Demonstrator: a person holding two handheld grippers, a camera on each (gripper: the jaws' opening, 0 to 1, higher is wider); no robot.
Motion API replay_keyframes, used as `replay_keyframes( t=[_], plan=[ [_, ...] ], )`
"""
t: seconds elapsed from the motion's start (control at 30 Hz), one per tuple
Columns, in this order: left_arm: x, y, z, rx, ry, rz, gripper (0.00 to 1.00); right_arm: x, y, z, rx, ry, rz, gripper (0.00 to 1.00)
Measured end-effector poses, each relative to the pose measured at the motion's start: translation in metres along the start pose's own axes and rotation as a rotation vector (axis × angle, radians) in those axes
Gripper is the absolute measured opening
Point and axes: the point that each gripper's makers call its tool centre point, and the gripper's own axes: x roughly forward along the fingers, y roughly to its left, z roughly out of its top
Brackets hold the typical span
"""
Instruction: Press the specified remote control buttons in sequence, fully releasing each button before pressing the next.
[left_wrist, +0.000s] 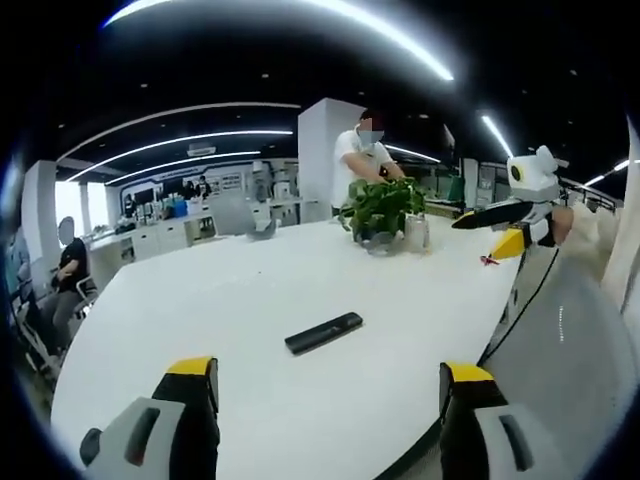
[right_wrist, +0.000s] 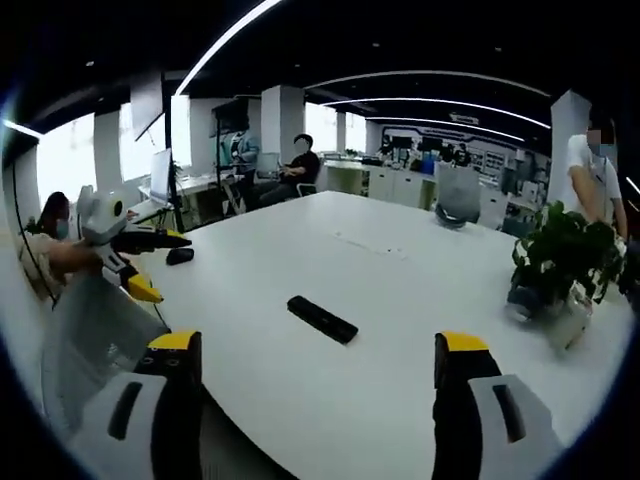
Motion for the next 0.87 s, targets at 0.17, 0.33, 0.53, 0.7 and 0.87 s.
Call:
replay_keyframes(
  t=[0.17,0.33,0.53,0.7,0.87],
  plan=[
    [0.0,-0.002,-0.001,0.009,0.004,-0.001,0.95,-0.007,0.001,-0.011,0.025,-0.01,-0.033,0.98],
    [-0.002,-0.003,0.001,0.002,-0.002,0.003,0.95,-0.009,-0.001,-0.005,0.017,-0.054,-0.061,0.98],
    [-0.003,-0.004,0.002,0.001,-0.008,0.003,0.95,-0.009,-0.005,-0.006,0.06,-0.072,-0.063,0.95],
    [-0.004,-0.004,0.002,-0.003,-0.008,0.005,0.95,-0.01,-0.006,-0.006,0.07,-0.081,-0.065,0.93],
    [-0.004,-0.004,0.001,0.003,-0.001,0.006,0.95,-0.009,-0.005,-0.009,0.044,-0.065,-0.073,0.91]
  ],
)
